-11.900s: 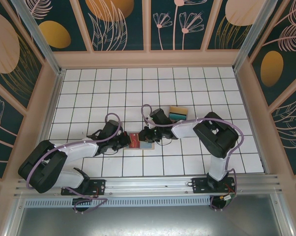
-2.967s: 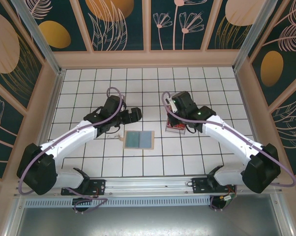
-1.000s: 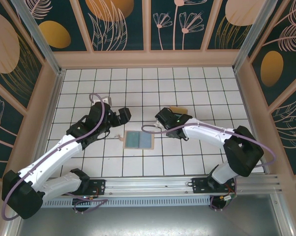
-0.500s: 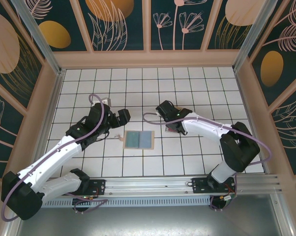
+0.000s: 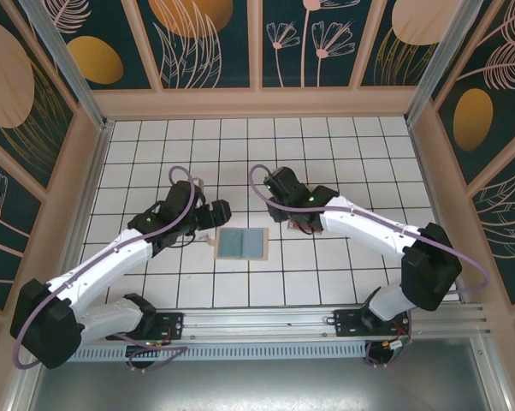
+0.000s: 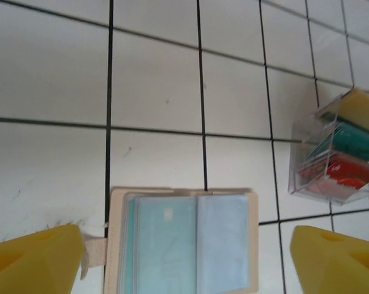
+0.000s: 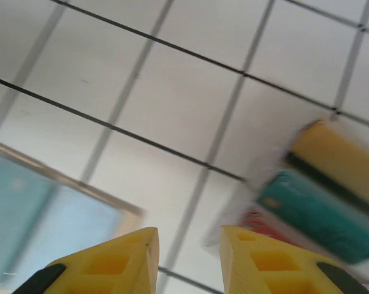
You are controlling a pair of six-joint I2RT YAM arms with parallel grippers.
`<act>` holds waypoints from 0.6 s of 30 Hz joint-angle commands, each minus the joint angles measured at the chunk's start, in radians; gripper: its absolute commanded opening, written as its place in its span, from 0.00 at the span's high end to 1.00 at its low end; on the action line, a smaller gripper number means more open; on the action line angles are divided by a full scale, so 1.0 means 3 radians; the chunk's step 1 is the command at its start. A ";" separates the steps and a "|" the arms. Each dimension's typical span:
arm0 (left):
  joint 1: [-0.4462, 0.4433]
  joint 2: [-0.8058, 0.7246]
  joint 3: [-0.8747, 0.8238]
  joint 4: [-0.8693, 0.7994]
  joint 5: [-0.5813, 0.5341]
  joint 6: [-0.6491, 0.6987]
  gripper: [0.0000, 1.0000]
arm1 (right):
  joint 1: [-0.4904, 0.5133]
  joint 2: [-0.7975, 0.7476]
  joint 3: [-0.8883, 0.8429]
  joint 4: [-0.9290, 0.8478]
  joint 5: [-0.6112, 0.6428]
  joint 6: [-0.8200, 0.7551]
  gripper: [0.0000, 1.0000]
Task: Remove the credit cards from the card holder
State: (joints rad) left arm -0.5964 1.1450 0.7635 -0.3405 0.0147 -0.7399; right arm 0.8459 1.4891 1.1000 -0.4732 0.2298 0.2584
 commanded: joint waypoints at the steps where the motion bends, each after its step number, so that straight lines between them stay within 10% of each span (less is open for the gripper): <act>1: 0.0017 0.0086 -0.0107 0.0058 0.0225 0.0042 0.22 | 0.0094 -0.0118 -0.0293 0.0413 -0.0491 0.0943 0.68; 9: 0.0018 0.0360 -0.0233 0.0175 0.0478 0.0074 0.44 | 0.0164 -0.0046 -0.0978 0.1096 -0.0820 0.1723 0.75; 18: 0.0014 0.0661 -0.0239 0.0290 0.0580 0.0095 0.41 | 0.0182 0.0338 -0.1075 0.1298 -0.0950 0.1864 0.71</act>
State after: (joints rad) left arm -0.5964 1.3247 0.7048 -0.2836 0.1654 -0.7254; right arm 0.8906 1.5547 0.7895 -0.1387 -0.0265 0.7753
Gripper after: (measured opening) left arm 0.587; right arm 0.293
